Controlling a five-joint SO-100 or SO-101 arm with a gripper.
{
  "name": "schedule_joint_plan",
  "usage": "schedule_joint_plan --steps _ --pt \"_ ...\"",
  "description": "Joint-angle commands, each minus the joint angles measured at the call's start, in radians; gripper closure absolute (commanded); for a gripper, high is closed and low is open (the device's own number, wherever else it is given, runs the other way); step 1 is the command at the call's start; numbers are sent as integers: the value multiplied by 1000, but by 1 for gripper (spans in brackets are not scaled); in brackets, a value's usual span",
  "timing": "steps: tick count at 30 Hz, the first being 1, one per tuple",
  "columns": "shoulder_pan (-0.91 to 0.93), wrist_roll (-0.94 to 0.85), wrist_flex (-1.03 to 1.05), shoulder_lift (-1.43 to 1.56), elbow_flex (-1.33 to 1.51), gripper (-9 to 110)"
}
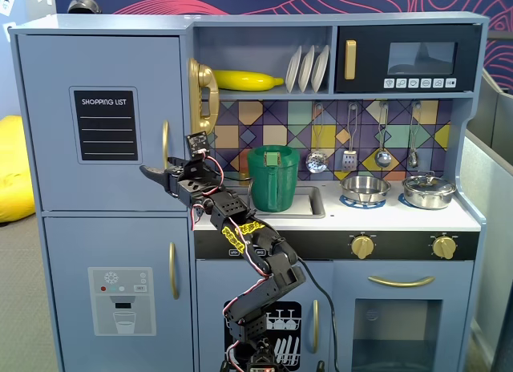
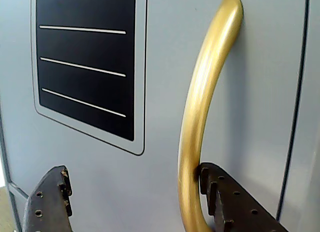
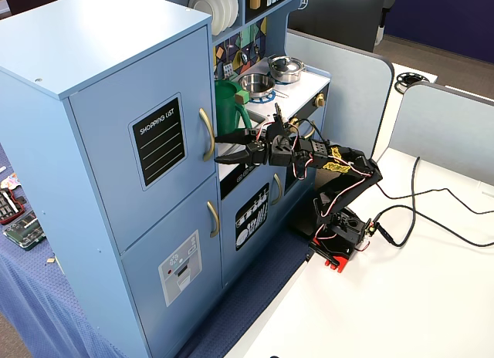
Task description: Open the left cabinet door
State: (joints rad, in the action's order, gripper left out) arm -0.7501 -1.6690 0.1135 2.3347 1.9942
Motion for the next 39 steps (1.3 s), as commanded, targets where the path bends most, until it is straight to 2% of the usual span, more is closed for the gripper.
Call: schedule_joint_plan --steps 1,17,25,32,36,39 --pt "-77 -17 -38 11 -69 75" --pt "-400 -98 -38 175 32 77" --pt "-442 -115 -26 495 245 83" --pt "-238 -21 121 701 299 83" --pt "5 106 123 666 311 87" --pt "78 103 133 612 324 94"
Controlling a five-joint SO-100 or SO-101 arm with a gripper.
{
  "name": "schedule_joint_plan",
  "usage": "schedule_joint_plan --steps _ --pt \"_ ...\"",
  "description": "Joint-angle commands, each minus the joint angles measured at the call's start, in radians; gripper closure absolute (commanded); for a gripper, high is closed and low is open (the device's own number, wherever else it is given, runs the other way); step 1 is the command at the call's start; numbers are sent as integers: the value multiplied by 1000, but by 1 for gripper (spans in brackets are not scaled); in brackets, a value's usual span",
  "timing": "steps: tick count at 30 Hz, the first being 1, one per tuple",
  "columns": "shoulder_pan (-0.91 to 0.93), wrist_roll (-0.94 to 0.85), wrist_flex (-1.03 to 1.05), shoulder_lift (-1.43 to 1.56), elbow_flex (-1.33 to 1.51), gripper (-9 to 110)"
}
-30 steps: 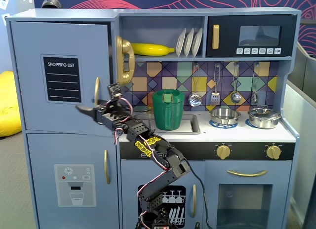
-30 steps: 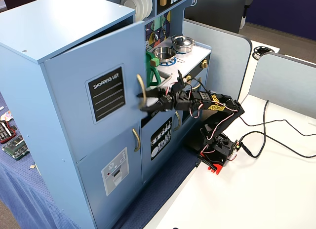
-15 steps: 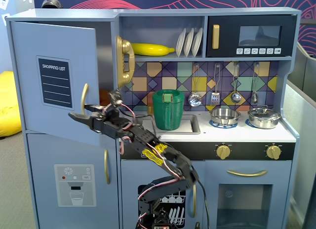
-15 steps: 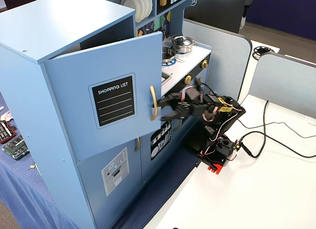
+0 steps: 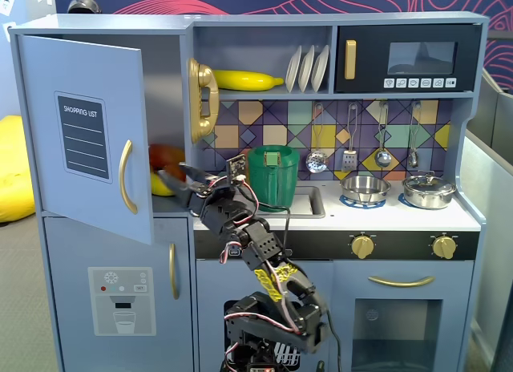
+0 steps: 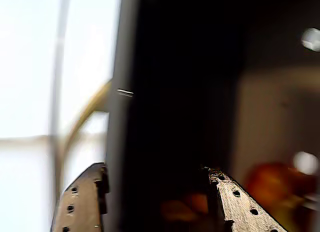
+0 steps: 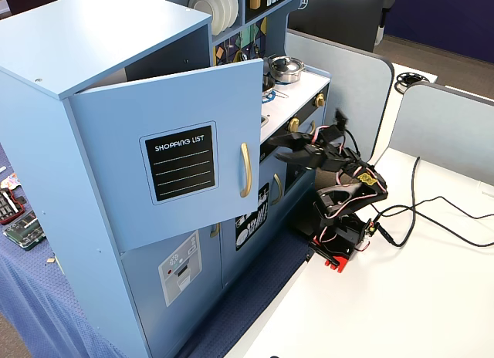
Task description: Open the left cabinet door
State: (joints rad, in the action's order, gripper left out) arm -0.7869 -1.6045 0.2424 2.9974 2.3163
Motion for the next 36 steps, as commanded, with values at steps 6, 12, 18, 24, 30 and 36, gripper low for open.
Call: schedule_joint_plan --steps 6,12,18,24,30,36 --pt "-11 -95 -67 -120 40 101" --pt "-241 -216 -75 -146 46 101" --pt "-417 -281 -66 -175 31 101" --pt "-577 -305 -6 -235 -29 101" --pt "-357 -176 -5 -230 -6 101" --pt "89 -51 92 -241 55 101"
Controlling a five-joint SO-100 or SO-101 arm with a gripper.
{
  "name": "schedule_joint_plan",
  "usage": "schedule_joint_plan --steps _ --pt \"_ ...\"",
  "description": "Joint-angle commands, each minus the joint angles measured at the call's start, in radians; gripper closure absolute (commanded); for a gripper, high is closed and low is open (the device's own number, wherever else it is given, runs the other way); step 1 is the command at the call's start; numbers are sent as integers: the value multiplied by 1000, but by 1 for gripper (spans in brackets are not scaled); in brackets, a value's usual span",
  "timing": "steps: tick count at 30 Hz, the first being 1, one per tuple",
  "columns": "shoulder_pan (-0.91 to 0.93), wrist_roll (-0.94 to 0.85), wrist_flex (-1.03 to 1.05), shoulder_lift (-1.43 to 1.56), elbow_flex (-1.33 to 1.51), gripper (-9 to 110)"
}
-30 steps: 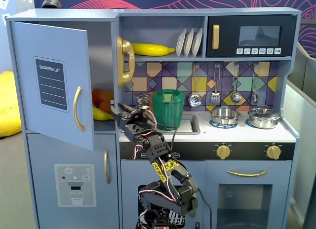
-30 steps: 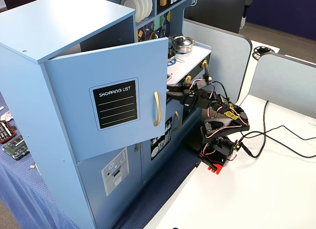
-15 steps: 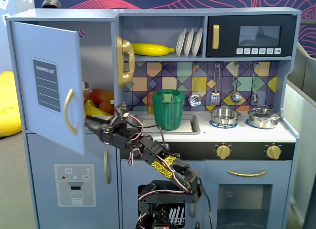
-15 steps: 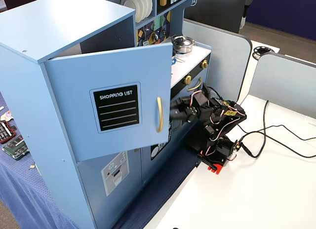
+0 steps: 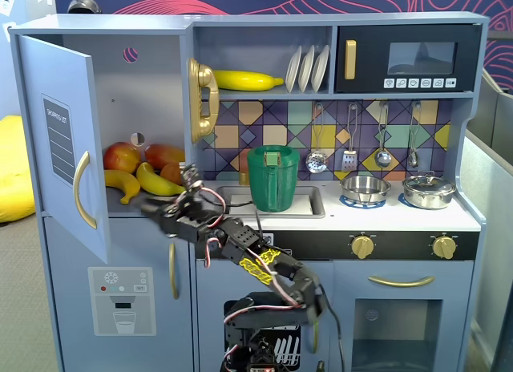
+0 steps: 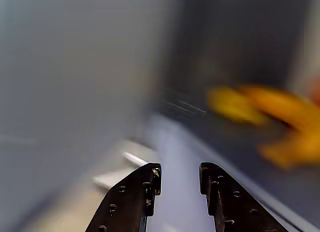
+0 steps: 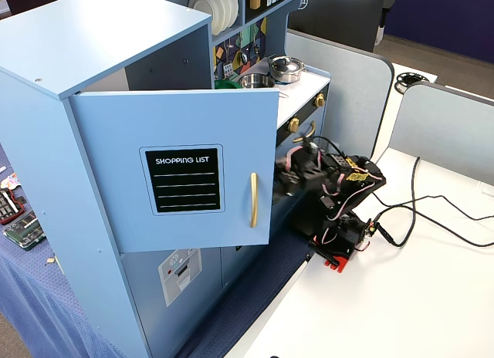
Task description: Open the left cabinet door
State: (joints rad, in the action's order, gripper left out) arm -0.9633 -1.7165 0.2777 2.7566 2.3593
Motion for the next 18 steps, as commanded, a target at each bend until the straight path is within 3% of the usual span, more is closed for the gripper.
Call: schedule_joint_plan --steps 1,9,18 --pt "333 77 92 14 49 101" --pt "701 357 491 239 319 101" --pt "879 518 842 370 555 101"
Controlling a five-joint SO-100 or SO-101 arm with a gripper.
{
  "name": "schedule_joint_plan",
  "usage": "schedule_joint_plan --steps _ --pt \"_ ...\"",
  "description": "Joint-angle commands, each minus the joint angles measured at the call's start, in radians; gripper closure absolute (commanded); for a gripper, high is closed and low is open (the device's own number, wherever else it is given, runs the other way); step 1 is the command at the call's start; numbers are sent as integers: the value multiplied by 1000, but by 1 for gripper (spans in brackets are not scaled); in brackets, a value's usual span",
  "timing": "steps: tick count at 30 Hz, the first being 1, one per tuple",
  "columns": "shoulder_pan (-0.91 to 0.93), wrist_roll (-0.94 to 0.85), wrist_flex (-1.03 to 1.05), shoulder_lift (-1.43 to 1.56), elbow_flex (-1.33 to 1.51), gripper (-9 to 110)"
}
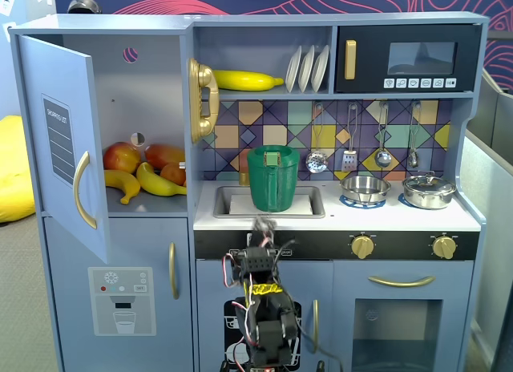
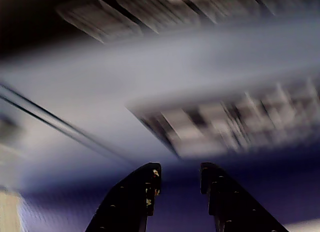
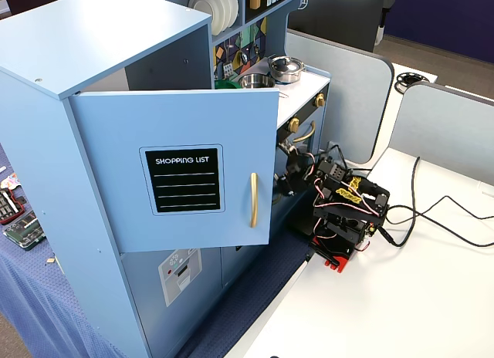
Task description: Open the left cabinet door
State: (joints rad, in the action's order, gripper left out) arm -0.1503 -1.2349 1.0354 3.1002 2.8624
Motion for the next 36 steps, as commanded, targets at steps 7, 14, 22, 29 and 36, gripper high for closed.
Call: schedule_joint_plan --steps 7,14,22,29,36 --pt "74 107 244 77 133 101" --pt "132 -69 468 77 133 101" --pt "204 -316 499 78 133 101" --pt "215 -307 499 78 133 100" --pt "215 -307 499 78 133 100"
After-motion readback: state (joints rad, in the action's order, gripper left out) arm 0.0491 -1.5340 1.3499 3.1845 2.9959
